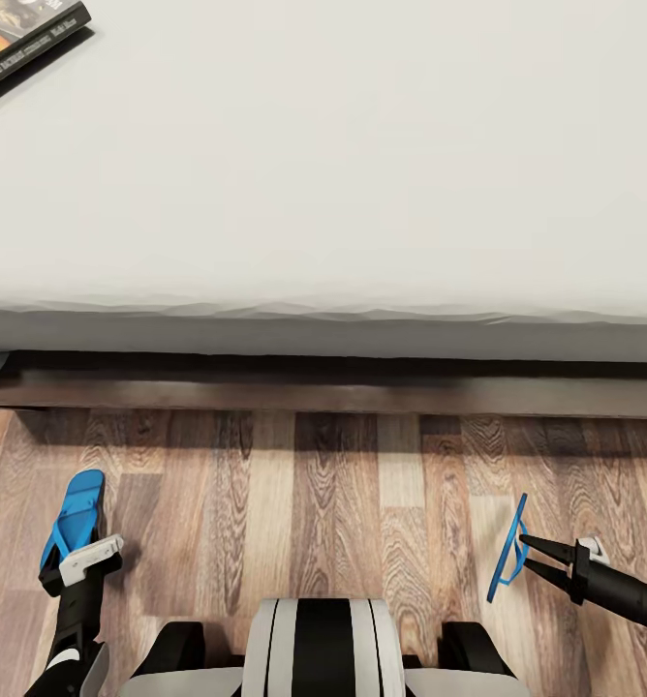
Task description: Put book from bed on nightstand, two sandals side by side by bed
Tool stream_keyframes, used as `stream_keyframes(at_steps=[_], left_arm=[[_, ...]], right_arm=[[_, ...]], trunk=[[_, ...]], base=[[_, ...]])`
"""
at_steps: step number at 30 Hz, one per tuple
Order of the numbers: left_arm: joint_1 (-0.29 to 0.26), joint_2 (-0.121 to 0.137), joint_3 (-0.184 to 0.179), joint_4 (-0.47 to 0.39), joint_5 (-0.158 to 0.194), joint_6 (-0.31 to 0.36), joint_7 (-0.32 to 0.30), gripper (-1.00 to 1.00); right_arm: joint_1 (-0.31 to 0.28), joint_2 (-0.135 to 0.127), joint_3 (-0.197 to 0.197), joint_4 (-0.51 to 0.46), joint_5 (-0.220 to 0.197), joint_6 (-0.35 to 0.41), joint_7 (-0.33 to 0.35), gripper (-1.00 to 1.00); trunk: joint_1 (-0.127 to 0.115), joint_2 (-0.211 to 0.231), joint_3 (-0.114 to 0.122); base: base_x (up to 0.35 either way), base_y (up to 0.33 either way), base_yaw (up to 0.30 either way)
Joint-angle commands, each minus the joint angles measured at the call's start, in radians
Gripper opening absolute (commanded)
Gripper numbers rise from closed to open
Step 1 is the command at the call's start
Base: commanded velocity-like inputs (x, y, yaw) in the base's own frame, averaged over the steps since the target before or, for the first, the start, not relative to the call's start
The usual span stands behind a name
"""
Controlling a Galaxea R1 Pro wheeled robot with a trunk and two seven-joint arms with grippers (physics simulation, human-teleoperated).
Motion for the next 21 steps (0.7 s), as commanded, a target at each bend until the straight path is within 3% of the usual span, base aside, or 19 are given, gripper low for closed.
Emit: stream_keyframes(at_steps=[1, 17, 18, 21], left_arm=[[0.000, 0.000, 0.005, 0.004, -0.016, 0.008, 0.008, -1.00], [0.000, -0.001, 0.003, 0.003, -0.017, 0.008, 0.008, -1.00], [0.000, -0.001, 0.003, 0.003, -0.017, 0.008, 0.008, 1.00], [0.000, -0.001, 0.002, 0.003, -0.018, 0.008, 0.008, 1.00]], right_arm=[[0.000, 0.000, 0.000, 0.000, -0.003, 0.008, 0.002, -1.00], [0.000, 0.000, 0.000, -0.003, -0.003, 0.008, 0.001, -1.00], [0.000, 0.000, 0.000, -0.004, -0.003, 0.008, 0.001, -1.00], [0.000, 0.000, 0.000, -0.004, -0.003, 0.008, 0.001, -1.00]], trunk=[[0.000, 0.000, 0.000], [0.000, 0.000, 0.000], [0.000, 0.000, 0.000], [0.000, 0.000, 0.000]], base=[[0.000, 0.000, 0.000], [0.000, 0.000, 0.000], [0.000, 0.000, 0.000], [0.000, 0.000, 0.000]])
